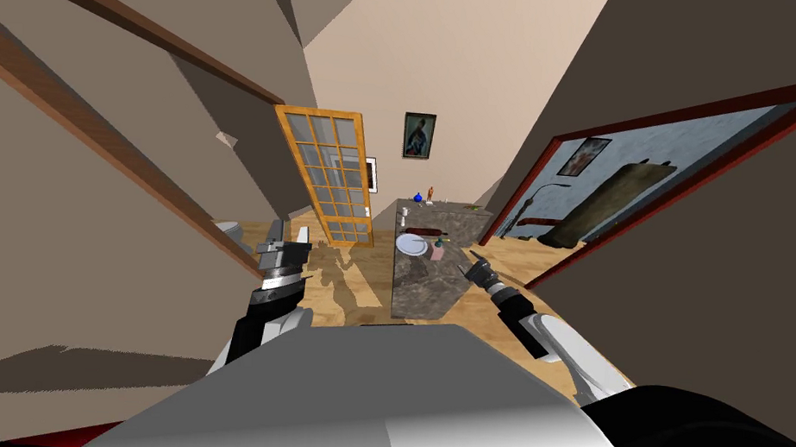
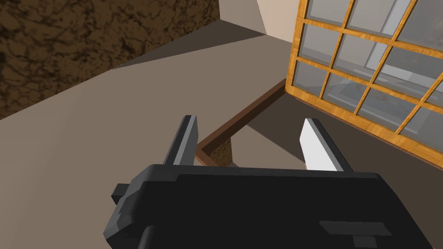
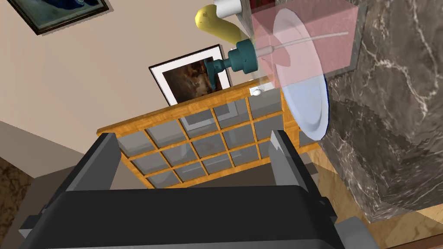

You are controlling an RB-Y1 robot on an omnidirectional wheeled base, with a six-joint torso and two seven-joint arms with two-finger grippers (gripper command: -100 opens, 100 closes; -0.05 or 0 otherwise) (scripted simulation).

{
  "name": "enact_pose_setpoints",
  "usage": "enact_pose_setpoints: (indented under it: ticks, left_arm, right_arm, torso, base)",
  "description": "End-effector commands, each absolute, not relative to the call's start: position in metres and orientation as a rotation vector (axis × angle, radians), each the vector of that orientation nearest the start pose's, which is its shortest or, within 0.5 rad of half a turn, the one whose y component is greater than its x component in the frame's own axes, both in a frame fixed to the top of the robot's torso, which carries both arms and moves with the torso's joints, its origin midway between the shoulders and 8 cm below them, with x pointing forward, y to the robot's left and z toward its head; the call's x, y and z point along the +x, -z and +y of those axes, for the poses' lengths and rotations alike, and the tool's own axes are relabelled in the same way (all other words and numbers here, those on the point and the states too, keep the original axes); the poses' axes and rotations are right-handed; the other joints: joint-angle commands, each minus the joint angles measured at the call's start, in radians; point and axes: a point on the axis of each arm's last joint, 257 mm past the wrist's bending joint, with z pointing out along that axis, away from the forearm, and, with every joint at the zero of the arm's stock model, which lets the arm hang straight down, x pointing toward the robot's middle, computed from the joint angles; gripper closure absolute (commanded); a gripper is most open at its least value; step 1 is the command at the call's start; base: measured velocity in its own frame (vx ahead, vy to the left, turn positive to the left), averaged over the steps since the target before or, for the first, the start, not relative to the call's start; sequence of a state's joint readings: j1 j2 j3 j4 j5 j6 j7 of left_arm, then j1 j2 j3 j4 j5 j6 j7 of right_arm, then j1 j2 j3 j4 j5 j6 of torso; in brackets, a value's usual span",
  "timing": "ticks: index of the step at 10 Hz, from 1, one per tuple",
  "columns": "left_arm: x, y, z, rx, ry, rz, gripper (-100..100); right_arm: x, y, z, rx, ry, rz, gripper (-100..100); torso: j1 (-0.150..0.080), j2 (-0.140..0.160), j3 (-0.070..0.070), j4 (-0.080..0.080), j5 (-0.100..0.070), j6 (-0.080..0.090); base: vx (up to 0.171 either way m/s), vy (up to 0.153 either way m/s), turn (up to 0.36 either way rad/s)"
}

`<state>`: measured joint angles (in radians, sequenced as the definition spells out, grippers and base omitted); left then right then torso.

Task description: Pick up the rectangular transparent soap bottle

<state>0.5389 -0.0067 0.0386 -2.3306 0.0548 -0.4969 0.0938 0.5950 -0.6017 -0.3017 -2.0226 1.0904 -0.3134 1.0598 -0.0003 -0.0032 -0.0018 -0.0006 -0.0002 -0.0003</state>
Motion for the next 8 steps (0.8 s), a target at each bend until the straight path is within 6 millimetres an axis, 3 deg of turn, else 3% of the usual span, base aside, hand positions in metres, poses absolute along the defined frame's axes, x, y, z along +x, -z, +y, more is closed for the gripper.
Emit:
enact_pose_setpoints:
  ticks: [1, 8]
  left_arm:
    - [0.328, -0.035, 0.301, -0.712, 1.374, 0.535, 0]
    - [0.328, -0.035, 0.301, -0.712, 1.374, 0.535, 0]
  right_arm:
    - [0.381, 0.168, -0.408, -1.232, 0.936, 1.278, -100]
    - [0.389, 0.170, -0.425, -1.500, 1.142, 1.135, -100]
  torso:
    - [0.000, 0.000, 0.000, 0.000, 0.000, 0.000]
    - [0.001, -0.001, -0.001, 0.000, 0.000, 0.000]
  base:
    - [0.041, -0.004, 0.167]
    - [0.040, 0.001, 0.106]
